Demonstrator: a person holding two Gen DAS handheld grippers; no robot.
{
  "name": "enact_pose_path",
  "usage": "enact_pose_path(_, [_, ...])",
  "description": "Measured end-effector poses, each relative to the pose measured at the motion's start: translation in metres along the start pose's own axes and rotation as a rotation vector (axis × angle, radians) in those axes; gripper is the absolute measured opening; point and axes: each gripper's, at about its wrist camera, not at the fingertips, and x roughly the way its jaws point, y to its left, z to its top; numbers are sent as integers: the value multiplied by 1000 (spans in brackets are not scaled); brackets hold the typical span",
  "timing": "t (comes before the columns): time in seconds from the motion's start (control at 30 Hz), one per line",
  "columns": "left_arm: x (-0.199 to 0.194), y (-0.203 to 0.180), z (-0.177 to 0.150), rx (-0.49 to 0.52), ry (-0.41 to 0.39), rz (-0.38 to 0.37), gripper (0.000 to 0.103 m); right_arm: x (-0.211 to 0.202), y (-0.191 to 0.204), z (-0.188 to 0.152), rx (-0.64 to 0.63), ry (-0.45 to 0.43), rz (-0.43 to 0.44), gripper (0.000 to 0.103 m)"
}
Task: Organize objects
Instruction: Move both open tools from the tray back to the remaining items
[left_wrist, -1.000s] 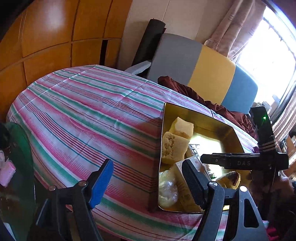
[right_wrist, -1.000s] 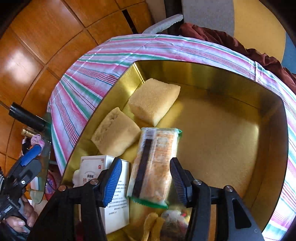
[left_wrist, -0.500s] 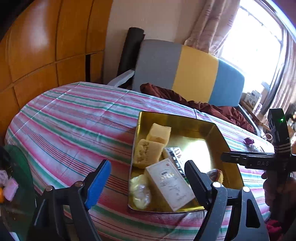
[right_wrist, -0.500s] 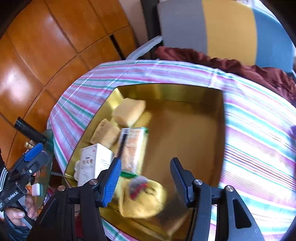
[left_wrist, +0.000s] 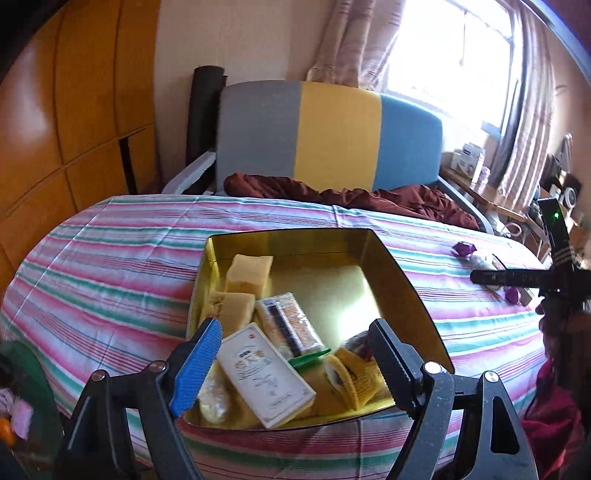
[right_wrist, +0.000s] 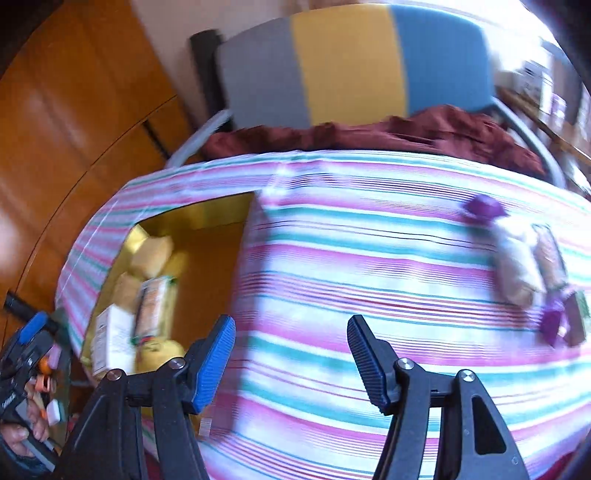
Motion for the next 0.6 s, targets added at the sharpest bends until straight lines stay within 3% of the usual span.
enact_pose_path(0.6, [42,-100,17,171,78,-150,82,-82,-238,-6,589,-207,-288,64])
